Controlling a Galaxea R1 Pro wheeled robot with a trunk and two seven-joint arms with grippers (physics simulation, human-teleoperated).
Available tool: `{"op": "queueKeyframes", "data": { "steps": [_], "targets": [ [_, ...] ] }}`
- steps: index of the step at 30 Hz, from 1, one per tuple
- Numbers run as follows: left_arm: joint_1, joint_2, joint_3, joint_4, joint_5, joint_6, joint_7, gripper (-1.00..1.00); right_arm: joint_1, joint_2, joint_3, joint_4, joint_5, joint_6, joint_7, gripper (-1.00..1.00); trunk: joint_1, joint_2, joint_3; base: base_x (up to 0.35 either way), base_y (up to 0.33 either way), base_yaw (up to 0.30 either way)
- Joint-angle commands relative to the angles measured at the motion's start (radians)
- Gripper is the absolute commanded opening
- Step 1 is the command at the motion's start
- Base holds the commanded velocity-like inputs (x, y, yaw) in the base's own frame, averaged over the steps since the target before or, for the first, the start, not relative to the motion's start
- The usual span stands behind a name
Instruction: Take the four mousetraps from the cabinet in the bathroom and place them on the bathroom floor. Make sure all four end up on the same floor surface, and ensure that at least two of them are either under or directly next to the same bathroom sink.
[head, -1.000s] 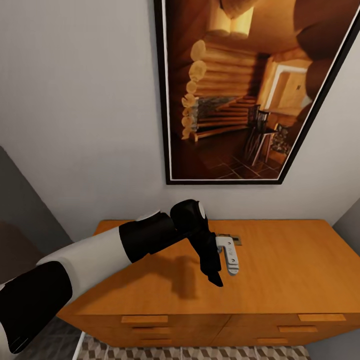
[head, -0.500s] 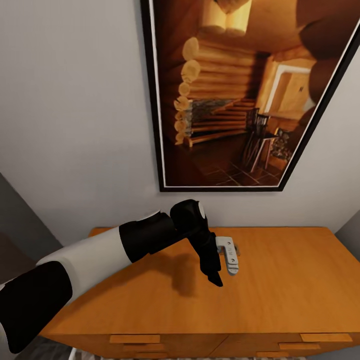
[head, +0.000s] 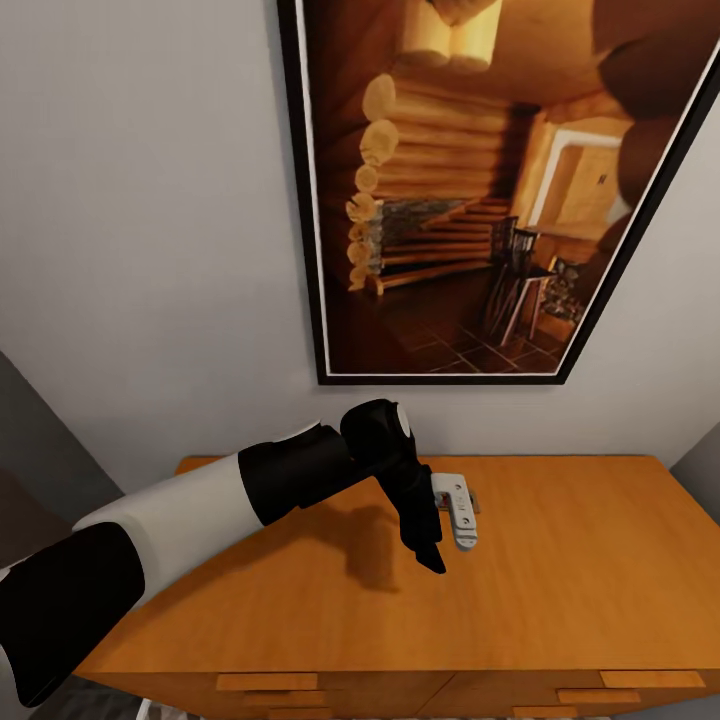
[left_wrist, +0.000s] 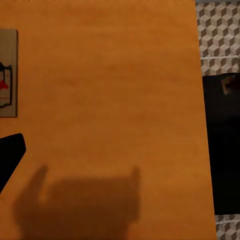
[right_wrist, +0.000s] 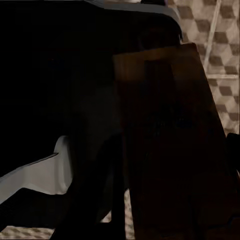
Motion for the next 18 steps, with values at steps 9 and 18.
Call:
{"op": "queueKeyframes", "data": {
  "steps": [9,18],
  "targets": [
    [-0.001,-0.002,0.000,-0.001,-0.008,0.007,-0.009,1.00,0.002,-0.025,0.009,0.000,-0.010,0.121,0.087,-1.00,0.001,-0.002,-0.002,0.000,0.000,0.000],
    [-0.001,-0.002,0.000,0.000,-0.008,0.007,-0.009,1.00,0.002,-0.026,0.009,0.000,-0.010,0.123,0.090,-1.00,0.001,-0.002,-0.002,0.000,0.000,0.000]
  ]
}}
